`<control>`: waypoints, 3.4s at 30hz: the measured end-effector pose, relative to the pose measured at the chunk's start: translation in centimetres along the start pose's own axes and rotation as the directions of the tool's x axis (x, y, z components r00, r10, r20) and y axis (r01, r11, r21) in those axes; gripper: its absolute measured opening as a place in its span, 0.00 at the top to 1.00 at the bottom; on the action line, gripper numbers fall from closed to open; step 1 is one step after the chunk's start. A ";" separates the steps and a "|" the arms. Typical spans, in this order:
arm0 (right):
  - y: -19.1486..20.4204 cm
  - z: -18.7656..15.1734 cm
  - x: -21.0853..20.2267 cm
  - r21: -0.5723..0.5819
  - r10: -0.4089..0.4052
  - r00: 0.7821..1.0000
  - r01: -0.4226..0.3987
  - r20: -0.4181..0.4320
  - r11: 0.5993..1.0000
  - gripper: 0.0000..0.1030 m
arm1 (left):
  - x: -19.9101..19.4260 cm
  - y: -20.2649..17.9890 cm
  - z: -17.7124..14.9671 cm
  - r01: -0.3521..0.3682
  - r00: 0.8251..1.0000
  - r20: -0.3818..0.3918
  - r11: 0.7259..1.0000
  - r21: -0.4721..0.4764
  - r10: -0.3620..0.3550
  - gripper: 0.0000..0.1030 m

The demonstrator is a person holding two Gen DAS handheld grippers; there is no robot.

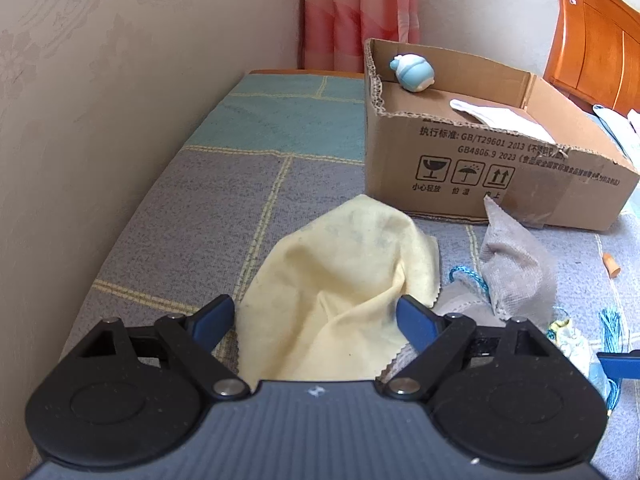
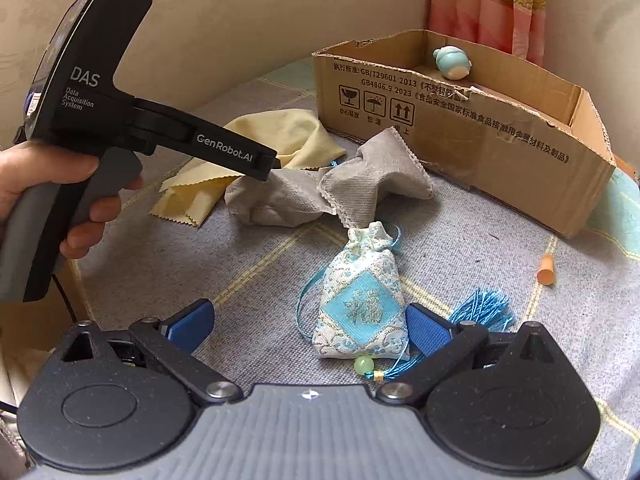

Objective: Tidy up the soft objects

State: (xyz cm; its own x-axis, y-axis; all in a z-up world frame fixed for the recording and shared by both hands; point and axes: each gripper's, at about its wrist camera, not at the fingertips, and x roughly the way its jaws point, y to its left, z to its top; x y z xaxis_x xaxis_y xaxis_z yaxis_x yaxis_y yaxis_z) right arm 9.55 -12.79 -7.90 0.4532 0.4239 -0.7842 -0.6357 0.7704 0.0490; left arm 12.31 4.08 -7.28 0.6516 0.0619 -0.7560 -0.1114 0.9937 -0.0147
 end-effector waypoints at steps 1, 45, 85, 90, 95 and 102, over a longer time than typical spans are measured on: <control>0.1 0.1 0.1 -0.005 -0.016 1.000 0.016 0.003 1.000 0.05 | 0.3 0.0 0.2 0.015 1.000 0.000 1.000 0.005 -0.015 0.22; -0.1 -0.1 -2.0 0.037 -0.163 0.984 0.160 0.069 0.986 0.69 | 0.2 -2.7 1.2 0.064 0.997 0.038 0.988 0.142 -0.070 0.15; -1.2 1.1 -4.5 0.042 -0.180 0.975 0.176 0.129 0.984 0.74 | -8.5 0.8 7.0 0.267 0.957 0.047 0.934 0.236 -0.285 0.92; -1.8 2.1 -6.4 0.048 -0.174 0.970 0.168 0.171 0.985 0.75 | -8.5 -0.7 8.7 0.289 0.947 0.060 0.920 0.264 -0.314 0.92; -2.8 3.3 -8.3 0.042 -0.201 0.956 0.196 0.212 0.980 0.75 | -7.6 -2.6 11.2 0.311 0.937 0.065 0.904 0.292 -0.343 0.92; -4.7 5.4 -9.9 0.058 -0.250 0.934 0.243 0.254 0.968 0.75 | -6.3 -6.1 16.3 0.326 0.921 0.101 0.887 0.327 -0.376 0.91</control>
State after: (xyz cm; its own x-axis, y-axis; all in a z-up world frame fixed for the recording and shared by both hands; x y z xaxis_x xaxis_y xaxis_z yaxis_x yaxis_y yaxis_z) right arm 11.40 -18.07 2.99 0.7410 0.3243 -0.5880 -0.4691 0.8766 -0.1076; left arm 21.10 -0.80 8.20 0.7182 -0.3074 -0.6243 0.3590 0.9322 -0.0461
